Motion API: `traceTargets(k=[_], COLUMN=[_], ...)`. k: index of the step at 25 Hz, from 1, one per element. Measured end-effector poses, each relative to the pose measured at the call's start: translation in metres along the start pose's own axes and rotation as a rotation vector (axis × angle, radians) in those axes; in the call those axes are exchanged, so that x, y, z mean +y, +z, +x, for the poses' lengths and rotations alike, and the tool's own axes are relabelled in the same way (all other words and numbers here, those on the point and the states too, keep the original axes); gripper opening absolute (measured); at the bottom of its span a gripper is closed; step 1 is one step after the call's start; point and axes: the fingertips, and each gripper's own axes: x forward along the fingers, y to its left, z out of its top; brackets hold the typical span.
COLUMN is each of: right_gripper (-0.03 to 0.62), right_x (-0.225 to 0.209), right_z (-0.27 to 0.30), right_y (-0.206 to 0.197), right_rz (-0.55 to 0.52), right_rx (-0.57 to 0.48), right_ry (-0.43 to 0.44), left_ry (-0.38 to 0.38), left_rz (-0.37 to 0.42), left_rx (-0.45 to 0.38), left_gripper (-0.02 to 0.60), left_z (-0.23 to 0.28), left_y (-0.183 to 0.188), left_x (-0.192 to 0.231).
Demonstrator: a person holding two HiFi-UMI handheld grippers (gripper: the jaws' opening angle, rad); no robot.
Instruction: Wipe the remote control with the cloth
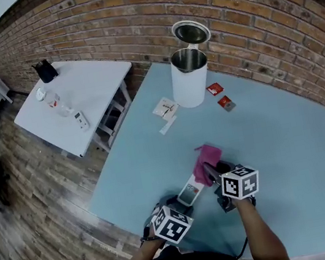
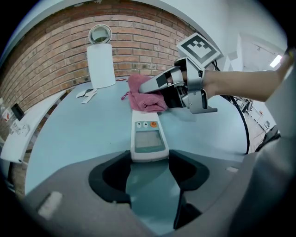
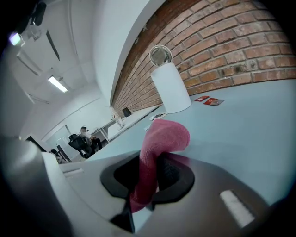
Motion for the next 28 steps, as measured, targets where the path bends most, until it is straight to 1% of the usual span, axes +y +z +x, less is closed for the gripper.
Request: traceTargets(k=[2,4,7,10,16,20,22,24,28], right_gripper=[0.066,0.066,0.066,0.067,0.067,0.066,0.066,0.066,0.066], right_x=[0.001,0.003,0.005,-0.002,-0.028,-0.057,-0.065,-0.064,-0.054], right_z=[0.000,0.001,0.002,-0.001,-0.013,-0.029,-0.033,-0.027,-0.004], right_y=[-0.001,-0.003,-0.003,-0.001,0.010,0.024,0.034,0.045,0.060], right_rz=[0.012,0.014,0.006,0.012,0.088,0.145,0.156,0.140,0.105], right_rx=[0.005,0.010,0.011,-0.004,-0.074,-0.156,-0.188,-0.192,-0.163], right_ry=[0.000,0.002,0.002,-0.021,-0.080,-0.169,-0.189,-0.177,-0.129], left_ry=[0.017,0.030,0.042,0.040,0.039,0.032,0.027,0.027,0.029], left_rz=[-0.033,-0.048,-0.042,-0.041,-0.041,-0.041,-0.038,-0.036,-0.032], left_rx=[-0.006,-0.008,-0.005,-0.005,-0.003,0.003,0.007,0.008,0.010], left_gripper=[0.258,0.259,0.258,0.256,0.255,0.253,0.253,0.253,0.255], left_z=[0.000,0.000,0.001,0.001,0.001,0.001,0.001,0.001,0.001], left_y=[0.001,0.002,0.002,0.001,0.000,0.000,0.000,0.001,0.003], left_x=[0.000,0.000,0.000,0.000,0.001,0.001,0.000,-0.001,0.000])
